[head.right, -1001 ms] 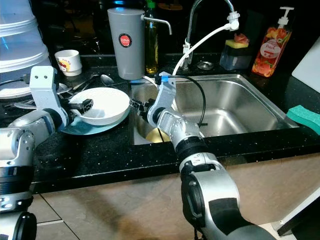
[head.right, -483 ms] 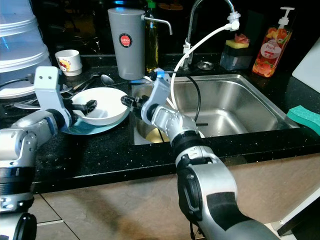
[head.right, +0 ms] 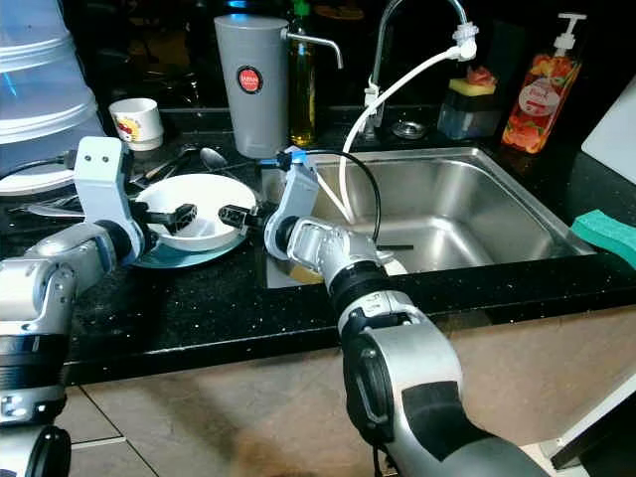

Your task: Kitchen organization

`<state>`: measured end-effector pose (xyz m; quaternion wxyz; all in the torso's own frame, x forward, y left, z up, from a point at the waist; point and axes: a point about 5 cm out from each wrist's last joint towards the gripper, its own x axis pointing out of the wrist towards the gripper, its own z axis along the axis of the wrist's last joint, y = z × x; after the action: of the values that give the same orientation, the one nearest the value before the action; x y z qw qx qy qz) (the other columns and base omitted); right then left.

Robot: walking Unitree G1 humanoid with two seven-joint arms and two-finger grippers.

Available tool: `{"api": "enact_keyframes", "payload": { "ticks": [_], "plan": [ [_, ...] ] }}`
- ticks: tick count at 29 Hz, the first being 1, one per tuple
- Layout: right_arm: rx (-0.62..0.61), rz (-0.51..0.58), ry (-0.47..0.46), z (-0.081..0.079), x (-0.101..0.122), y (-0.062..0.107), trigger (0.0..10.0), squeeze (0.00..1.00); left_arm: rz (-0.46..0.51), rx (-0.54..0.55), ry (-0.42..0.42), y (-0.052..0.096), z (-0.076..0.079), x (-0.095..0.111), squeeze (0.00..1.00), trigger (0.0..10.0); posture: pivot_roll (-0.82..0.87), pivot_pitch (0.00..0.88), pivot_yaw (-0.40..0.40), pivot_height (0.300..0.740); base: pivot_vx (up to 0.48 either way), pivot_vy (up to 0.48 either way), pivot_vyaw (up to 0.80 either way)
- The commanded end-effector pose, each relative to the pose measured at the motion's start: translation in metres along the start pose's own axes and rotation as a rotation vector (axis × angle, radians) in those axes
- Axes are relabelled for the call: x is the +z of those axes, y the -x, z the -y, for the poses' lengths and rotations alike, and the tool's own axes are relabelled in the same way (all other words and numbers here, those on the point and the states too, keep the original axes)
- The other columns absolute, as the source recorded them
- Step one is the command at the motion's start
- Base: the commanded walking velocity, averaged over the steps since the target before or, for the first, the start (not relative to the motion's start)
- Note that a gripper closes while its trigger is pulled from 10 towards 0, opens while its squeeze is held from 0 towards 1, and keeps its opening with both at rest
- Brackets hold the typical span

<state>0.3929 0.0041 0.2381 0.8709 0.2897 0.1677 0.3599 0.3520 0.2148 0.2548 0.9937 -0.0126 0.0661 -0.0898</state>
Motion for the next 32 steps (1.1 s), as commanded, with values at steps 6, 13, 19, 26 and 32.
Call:
{"api": "enact_keyframes", "payload": {
  "ticks": [6, 13, 19, 26, 32],
  "plan": [
    [0.009, 0.007, -0.098, -0.001, -0.007, -0.002, 0.0, 0.00, -0.023, -0.023, -0.016, -0.002, 0.002, -0.007, 0.00, 10.0, 0.05, 0.061, -0.010, 0.740, 0.000, 0.000, 0.00],
    [-0.010, 0.034, -0.135, 0.003, -0.005, -0.001, 0.0, 0.00, 0.038, 0.015, -0.050, -0.002, -0.002, 0.004, 0.00, 10.0, 0.05, 0.060, -0.008, 0.740, 0.000, 0.000, 0.00],
    [-0.050, 0.111, -0.158, 0.010, 0.009, 0.004, 0.0, 0.00, 0.216, 0.008, -0.051, 0.002, 0.001, 0.030, 0.00, 10.0, 0.04, 0.058, -0.006, 0.740, 0.000, 0.000, 0.00],
    [-0.175, 0.336, -0.176, 0.033, 0.051, 0.027, 0.0, 0.00, 0.273, -0.186, -0.127, 0.002, 0.032, 0.037, 0.00, 10.0, 0.05, 0.050, -0.004, 0.740, 0.000, 0.000, 0.00],
    [-0.373, 0.559, -0.080, 0.069, 0.089, 0.069, 0.0, 0.00, 0.268, -0.319, -0.216, 0.002, 0.056, 0.031, 0.00, 10.0, 0.04, 0.044, 0.003, 0.740, 0.000, 0.000, 0.00]
  ]
}}
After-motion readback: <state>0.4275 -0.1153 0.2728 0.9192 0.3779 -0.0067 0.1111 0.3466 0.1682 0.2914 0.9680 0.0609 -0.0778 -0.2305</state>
